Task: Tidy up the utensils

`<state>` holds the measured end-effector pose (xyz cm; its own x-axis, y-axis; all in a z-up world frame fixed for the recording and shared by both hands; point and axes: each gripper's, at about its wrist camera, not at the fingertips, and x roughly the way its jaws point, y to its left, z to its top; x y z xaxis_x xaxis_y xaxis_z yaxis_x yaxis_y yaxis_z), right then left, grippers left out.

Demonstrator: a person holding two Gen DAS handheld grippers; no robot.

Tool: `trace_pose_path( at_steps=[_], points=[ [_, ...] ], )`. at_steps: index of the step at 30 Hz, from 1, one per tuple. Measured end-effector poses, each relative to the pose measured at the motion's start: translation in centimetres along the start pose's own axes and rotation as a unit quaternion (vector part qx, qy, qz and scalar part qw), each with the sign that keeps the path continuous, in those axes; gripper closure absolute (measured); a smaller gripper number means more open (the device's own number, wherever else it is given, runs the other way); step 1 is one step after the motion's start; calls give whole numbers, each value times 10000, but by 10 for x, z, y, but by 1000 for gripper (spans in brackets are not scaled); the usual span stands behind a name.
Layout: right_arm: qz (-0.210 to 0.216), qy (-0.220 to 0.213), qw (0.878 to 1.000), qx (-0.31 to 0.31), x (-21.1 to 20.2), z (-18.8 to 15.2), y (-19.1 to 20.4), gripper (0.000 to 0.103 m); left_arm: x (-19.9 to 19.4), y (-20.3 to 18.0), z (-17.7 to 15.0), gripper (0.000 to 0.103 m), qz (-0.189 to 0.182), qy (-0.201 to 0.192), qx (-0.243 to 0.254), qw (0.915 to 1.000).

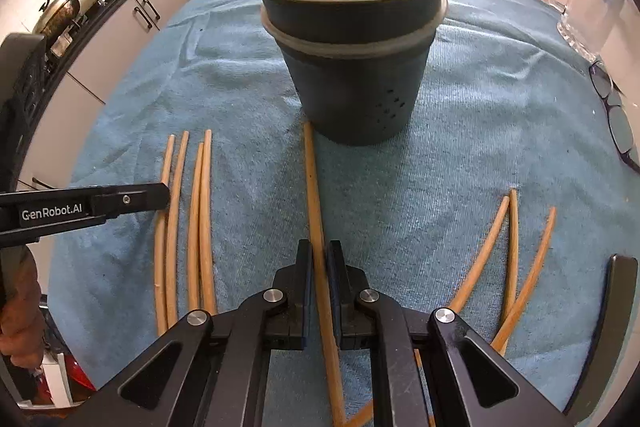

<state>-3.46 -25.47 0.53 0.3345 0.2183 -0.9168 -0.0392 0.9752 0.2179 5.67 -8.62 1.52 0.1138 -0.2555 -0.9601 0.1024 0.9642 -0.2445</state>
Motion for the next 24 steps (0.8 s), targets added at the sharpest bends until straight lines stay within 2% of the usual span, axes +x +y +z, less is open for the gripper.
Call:
trace_pose_path(
  at_steps=[3, 7, 10, 13, 16, 20, 24],
  points=[
    [-12, 50, 10000, -38, 1, 1, -1, 94, -2, 0, -7, 95, 85, -41, 19, 10000],
    [-54, 66, 9998, -172, 7, 10, 9, 89, -4, 2, -10, 94, 65, -97, 84, 9999],
    [-50, 12, 9996, -283, 9, 14, 13, 95, -6, 5, -16, 95, -73, -338, 115, 9993],
    [58, -26, 9998, -210, 7, 13, 14, 96, -16, 7, -29, 95, -64, -648, 143, 9978],
    [311, -306, 9989, -198, -9, 8, 16, 96, -34, 5, -41, 95, -13, -1043, 247, 9942],
    [638, -915, 9937, -122, -47, 0, 16, 96, -70, 3, -57, 96, -60, -1659, 277, 9857],
    [789, -1518, 9852, -92, -91, -9, 15, 96, -115, -10, -76, 97, 17, -2369, 496, 9703]
  ],
)
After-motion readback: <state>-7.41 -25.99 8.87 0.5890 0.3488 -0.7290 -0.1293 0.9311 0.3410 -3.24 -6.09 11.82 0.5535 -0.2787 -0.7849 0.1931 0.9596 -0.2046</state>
